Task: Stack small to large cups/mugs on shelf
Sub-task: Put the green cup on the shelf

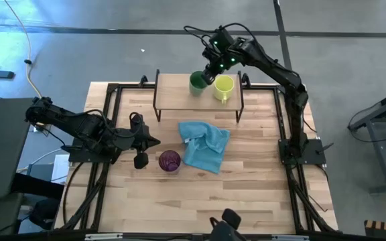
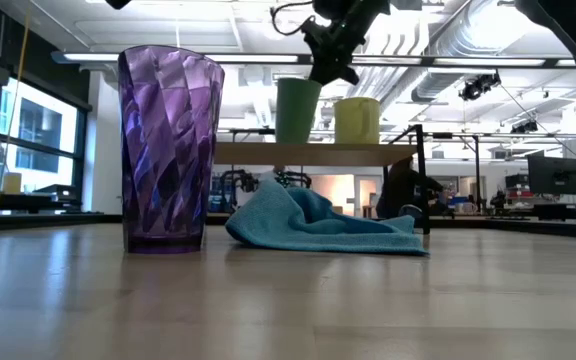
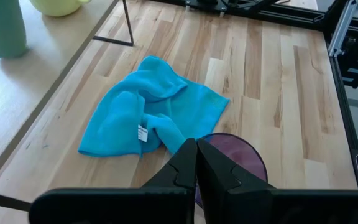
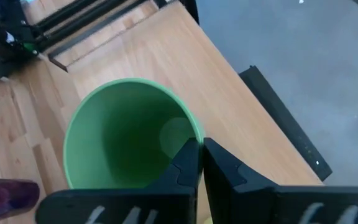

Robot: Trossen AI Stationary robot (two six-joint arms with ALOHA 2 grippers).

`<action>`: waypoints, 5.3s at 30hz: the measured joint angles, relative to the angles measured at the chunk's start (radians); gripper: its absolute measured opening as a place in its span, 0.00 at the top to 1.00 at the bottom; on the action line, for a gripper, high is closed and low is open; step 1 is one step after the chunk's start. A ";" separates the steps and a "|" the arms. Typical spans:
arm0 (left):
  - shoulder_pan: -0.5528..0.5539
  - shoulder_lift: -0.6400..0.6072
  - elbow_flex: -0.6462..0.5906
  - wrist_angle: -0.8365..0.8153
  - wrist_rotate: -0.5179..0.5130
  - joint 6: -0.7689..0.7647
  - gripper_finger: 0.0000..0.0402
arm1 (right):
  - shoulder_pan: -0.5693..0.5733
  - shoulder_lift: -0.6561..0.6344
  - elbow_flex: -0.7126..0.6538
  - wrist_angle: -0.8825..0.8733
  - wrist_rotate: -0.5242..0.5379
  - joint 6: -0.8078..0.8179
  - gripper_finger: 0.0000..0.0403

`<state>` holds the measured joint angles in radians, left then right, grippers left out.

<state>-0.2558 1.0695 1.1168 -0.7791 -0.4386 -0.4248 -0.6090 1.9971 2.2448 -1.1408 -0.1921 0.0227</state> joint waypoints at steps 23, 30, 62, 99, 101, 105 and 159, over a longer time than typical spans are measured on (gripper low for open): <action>0.000 0.000 0.000 0.000 0.000 -0.003 1.00 | -0.002 0.011 0.000 -0.037 0.020 0.000 1.00; 0.000 0.000 0.000 0.000 0.000 -0.003 1.00 | -0.002 0.012 0.000 -0.037 0.026 0.004 1.00; 0.000 0.000 0.000 -0.005 0.000 0.001 1.00 | -0.019 0.013 0.099 -0.155 0.015 0.016 1.00; 0.000 0.000 0.000 0.022 -0.008 0.019 1.00 | -0.026 0.018 0.079 -0.142 -0.098 0.138 1.00; 0.000 0.000 0.000 0.022 -0.008 0.022 1.00 | -0.026 0.018 0.079 -0.142 -0.096 0.138 1.00; 0.000 0.000 0.000 0.022 -0.008 0.023 1.00 | -0.026 0.018 0.079 -0.141 -0.071 0.136 1.00; 0.000 0.000 0.000 0.019 -0.008 0.024 1.00 | -0.037 0.049 0.079 -0.111 -0.124 0.123 0.99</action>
<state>-0.2561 1.0693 1.1172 -0.7605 -0.4465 -0.4006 -0.6464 2.0464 2.3241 -1.2522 -0.3159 0.1458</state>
